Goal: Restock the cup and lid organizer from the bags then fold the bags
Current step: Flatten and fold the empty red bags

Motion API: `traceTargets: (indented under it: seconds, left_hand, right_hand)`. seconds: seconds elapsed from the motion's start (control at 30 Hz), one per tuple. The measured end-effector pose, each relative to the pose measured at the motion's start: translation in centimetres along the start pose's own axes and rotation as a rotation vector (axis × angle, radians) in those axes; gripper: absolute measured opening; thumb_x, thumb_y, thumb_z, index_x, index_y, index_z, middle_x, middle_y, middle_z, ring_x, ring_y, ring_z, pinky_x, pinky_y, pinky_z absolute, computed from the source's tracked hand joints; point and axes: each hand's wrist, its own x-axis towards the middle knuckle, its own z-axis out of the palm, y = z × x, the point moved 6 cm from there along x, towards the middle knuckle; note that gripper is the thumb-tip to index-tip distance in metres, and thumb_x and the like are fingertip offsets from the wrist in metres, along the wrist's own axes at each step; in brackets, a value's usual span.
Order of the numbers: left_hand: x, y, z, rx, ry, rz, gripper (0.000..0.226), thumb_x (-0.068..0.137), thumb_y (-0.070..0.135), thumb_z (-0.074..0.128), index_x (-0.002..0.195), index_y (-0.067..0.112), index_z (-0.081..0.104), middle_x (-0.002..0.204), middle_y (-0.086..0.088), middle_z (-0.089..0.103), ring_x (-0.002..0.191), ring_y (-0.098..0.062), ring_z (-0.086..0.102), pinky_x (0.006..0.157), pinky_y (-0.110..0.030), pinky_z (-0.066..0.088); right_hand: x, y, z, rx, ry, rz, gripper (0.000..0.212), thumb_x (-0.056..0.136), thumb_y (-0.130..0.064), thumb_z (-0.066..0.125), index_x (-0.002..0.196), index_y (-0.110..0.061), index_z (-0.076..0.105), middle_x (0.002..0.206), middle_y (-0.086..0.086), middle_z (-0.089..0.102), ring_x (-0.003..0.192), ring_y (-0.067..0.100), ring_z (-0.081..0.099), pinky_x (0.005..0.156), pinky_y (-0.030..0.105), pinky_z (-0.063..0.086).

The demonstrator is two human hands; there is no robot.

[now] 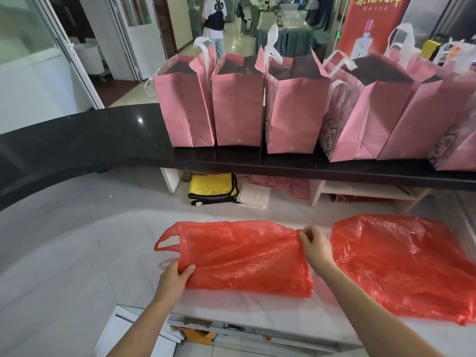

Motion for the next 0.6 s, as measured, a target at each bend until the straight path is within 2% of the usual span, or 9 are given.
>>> traceTargets:
  seconds: [0.07,0.13,0.23,0.3,0.37,0.47,0.53,0.6]
  left_hand:
    - [-0.2,0.2,-0.4,-0.067,0.081,-0.005,0.047,0.093,0.036,0.073,0.128,0.021,0.046,0.12,-0.003,0.059,0.111,-0.027,0.062,0.097,-0.046,0.055]
    - [-0.5,0.9,-1.4,-0.038,0.229,0.07,0.055,0.087,0.035,0.079,0.124,0.018,0.042,0.117,-0.006,0.055,0.107,-0.026,0.059,0.091,-0.045,0.057]
    - [-1.6,3.1,-2.6,0.188,0.488,0.348,0.051,0.089,0.038,0.076,0.117,0.009,0.044,0.11,-0.01,0.054,0.099,-0.022,0.051,0.075,-0.038,0.053]
    - [-2.7,5.2,-2.2,0.319,0.585,0.549,0.036,0.099,0.042,0.06,0.109,0.01,0.047,0.104,-0.01,0.053,0.094,-0.02,0.049,0.07,-0.032,0.049]
    - [-3.6,7.2,-0.6,0.435,0.596,0.697,0.028,0.099,0.038,0.052,0.106,0.011,0.051,0.101,-0.007,0.051,0.091,-0.018,0.046,0.069,-0.029,0.047]
    - [-4.3,9.4,2.6,0.538,0.5,0.855,0.012,0.098,0.022,0.06,0.107,0.014,0.057,0.102,-0.001,0.049,0.09,-0.018,0.047,0.074,-0.034,0.05]
    - [-4.0,10.0,4.9,0.624,0.383,0.923,0.022,0.095,0.02,0.066,0.116,0.018,0.062,0.114,0.0,0.053,0.102,-0.02,0.053,0.088,-0.038,0.053]
    - [-3.1,10.2,6.7,0.726,0.273,0.949,0.031,0.1,0.028,0.058,0.131,0.022,0.06,0.135,-0.002,0.052,0.124,-0.024,0.051,0.106,-0.046,0.046]
  right_hand:
    - [-0.3,-0.4,0.1,0.0,-0.016,-0.009,0.003,0.102,-0.021,0.062,0.104,-0.018,0.064,0.099,-0.001,0.069,0.088,0.02,0.063,0.065,0.02,0.041]
    - [-0.6,-1.0,0.1,-0.036,0.002,-0.052,0.015,0.101,-0.021,0.061,0.116,-0.02,0.062,0.111,-0.001,0.067,0.097,0.018,0.062,0.074,0.028,0.046]
    - [-1.4,-2.3,-0.1,-0.199,0.121,-0.215,0.027,0.097,-0.015,0.062,0.124,-0.02,0.06,0.121,-0.001,0.058,0.115,0.021,0.052,0.095,0.041,0.044]
    - [-2.4,-4.0,0.2,-0.295,0.216,-0.425,0.03,0.091,-0.007,0.064,0.119,-0.016,0.062,0.116,0.002,0.058,0.111,0.027,0.052,0.094,0.043,0.043]
    - [-3.8,-5.8,0.8,-0.329,0.272,-0.608,0.029,0.085,0.0,0.067,0.112,-0.012,0.064,0.112,0.005,0.057,0.103,0.03,0.053,0.089,0.042,0.043]
    - [-6.1,-7.1,2.9,-0.315,0.22,-0.807,0.026,0.083,0.003,0.067,0.106,-0.009,0.068,0.109,0.006,0.058,0.097,0.028,0.054,0.085,0.039,0.043]
    - [-7.0,-7.0,4.6,-0.334,0.146,-0.875,0.027,0.084,0.0,0.065,0.109,-0.01,0.069,0.112,0.005,0.06,0.1,0.029,0.058,0.087,0.041,0.045]
    - [-7.0,-6.1,6.2,-0.39,0.084,-0.855,0.031,0.089,-0.01,0.063,0.119,-0.012,0.069,0.121,0.005,0.062,0.109,0.031,0.061,0.093,0.046,0.049]
